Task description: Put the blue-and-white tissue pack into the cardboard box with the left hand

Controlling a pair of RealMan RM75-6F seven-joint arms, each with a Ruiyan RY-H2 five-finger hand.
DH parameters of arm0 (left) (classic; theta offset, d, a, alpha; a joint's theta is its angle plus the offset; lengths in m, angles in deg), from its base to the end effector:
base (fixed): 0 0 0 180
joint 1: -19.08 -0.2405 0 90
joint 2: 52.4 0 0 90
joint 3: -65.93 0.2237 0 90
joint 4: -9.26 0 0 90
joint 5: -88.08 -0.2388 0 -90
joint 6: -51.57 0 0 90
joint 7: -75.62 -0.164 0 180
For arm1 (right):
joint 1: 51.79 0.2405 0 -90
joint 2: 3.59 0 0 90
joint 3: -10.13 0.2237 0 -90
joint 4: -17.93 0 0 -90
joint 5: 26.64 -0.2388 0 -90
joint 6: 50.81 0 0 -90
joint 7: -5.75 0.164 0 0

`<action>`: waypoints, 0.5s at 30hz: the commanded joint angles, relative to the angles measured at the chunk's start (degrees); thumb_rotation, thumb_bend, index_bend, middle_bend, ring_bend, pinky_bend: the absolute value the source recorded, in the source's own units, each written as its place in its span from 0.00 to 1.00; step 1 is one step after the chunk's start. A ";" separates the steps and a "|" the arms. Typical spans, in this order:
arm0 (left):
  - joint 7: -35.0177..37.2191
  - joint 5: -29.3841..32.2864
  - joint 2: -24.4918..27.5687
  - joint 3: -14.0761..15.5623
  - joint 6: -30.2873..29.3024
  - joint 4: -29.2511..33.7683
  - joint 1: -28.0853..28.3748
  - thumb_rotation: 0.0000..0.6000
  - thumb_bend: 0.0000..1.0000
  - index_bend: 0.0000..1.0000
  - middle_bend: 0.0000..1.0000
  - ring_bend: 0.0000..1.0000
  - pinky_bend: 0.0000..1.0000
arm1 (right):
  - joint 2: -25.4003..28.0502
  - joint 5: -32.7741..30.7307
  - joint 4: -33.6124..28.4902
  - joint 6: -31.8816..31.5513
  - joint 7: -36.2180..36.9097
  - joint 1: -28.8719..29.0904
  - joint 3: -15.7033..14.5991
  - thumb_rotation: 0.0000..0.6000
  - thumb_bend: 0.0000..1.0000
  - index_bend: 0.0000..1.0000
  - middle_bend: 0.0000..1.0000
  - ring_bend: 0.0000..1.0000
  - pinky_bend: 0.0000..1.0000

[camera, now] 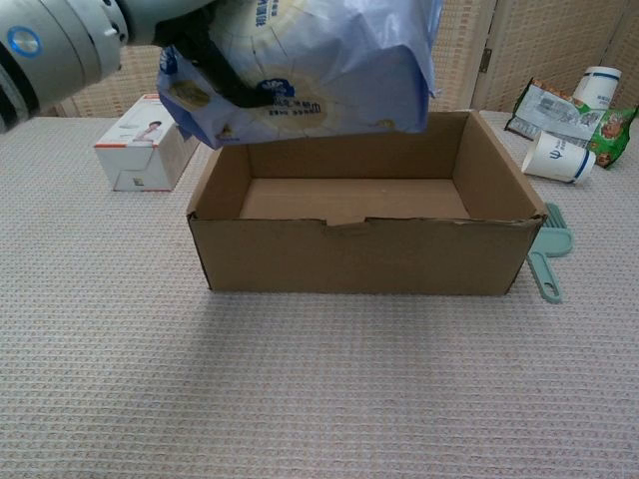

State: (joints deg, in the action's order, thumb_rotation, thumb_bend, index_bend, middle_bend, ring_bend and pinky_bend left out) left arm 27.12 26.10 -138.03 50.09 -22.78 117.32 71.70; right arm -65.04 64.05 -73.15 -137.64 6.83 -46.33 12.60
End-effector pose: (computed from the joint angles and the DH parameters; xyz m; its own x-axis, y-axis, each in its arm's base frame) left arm 0.0337 0.3081 0.0140 0.4730 -0.1648 0.8655 0.7118 -0.5075 -0.4856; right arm -0.2876 -0.2026 0.1330 0.4442 0.0299 0.8954 -0.8902 -0.0978 0.4449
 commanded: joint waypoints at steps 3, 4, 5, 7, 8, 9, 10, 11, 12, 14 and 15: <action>-1.52 3.63 -4.32 -2.04 2.84 -3.58 3.59 1.00 0.28 0.64 0.69 0.64 0.68 | 0.42 -0.33 -0.26 -0.21 0.55 -0.11 0.29 1.00 0.00 0.07 0.03 0.00 0.00; -1.64 4.01 -4.86 -2.40 3.06 -4.22 4.08 1.00 0.28 0.65 0.69 0.64 0.69 | 0.53 -0.35 -0.31 -0.33 0.71 -0.16 0.35 1.00 0.00 0.07 0.03 0.00 0.00; -1.73 4.38 -5.41 -2.75 3.27 -4.89 4.56 1.00 0.28 0.65 0.69 0.64 0.69 | 0.63 -0.36 -0.36 -0.45 0.88 -0.20 0.41 1.00 0.00 0.07 0.03 0.00 0.00; -2.10 5.11 -6.60 -3.30 3.82 -6.56 5.67 1.00 0.28 0.65 0.69 0.64 0.69 | 0.84 -0.35 -0.44 -0.56 1.21 -0.24 0.48 1.00 0.00 0.07 0.03 0.00 0.00; -2.31 5.40 -7.08 -3.46 4.12 -7.30 6.16 1.00 0.28 0.65 0.69 0.64 0.69 | 0.93 -0.36 -0.48 -0.55 1.35 -0.23 0.51 1.00 0.00 0.07 0.03 0.00 0.00; -2.54 5.74 -7.70 -3.61 4.49 -8.26 6.77 1.00 0.28 0.65 0.69 0.64 0.69 | 1.03 -0.42 -0.49 -0.50 1.53 -0.24 0.52 1.00 0.00 0.07 0.03 0.00 0.00; -2.63 5.98 -8.18 -3.72 4.77 -8.99 7.21 1.00 0.28 0.65 0.69 0.64 0.69 | 1.11 -0.45 -0.50 -0.46 1.69 -0.25 0.52 1.00 0.00 0.07 0.03 0.00 0.00; -2.63 6.21 -8.68 -3.82 5.07 -9.78 7.63 1.00 0.28 0.65 0.69 0.64 0.69 | 1.17 -0.49 -0.50 -0.43 1.84 -0.24 0.55 1.00 0.00 0.07 0.03 0.00 0.00; -2.52 6.53 -9.36 -3.98 5.43 -10.91 8.14 1.00 0.28 0.65 0.69 0.64 0.69 | 1.25 -0.56 -0.50 -0.36 2.00 -0.22 0.58 1.00 0.00 0.07 0.03 0.00 0.00; -2.16 7.08 -10.36 -4.20 6.01 -12.70 8.83 1.00 0.28 0.65 0.69 0.64 0.69 | 1.35 -0.73 -0.47 -0.20 2.21 -0.20 0.63 1.00 0.00 0.07 0.03 0.00 0.00; -1.83 7.35 -11.00 -4.30 6.37 -13.96 9.24 1.00 0.28 0.65 0.69 0.64 0.69 | 1.41 -0.84 -0.45 -0.13 2.35 -0.19 0.66 1.00 0.00 0.07 0.03 0.00 0.00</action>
State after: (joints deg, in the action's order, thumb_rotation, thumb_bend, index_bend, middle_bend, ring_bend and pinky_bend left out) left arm 24.91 32.78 -147.89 46.13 -17.18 104.97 80.05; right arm -63.66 63.24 -73.61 -137.81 9.14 -46.53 13.24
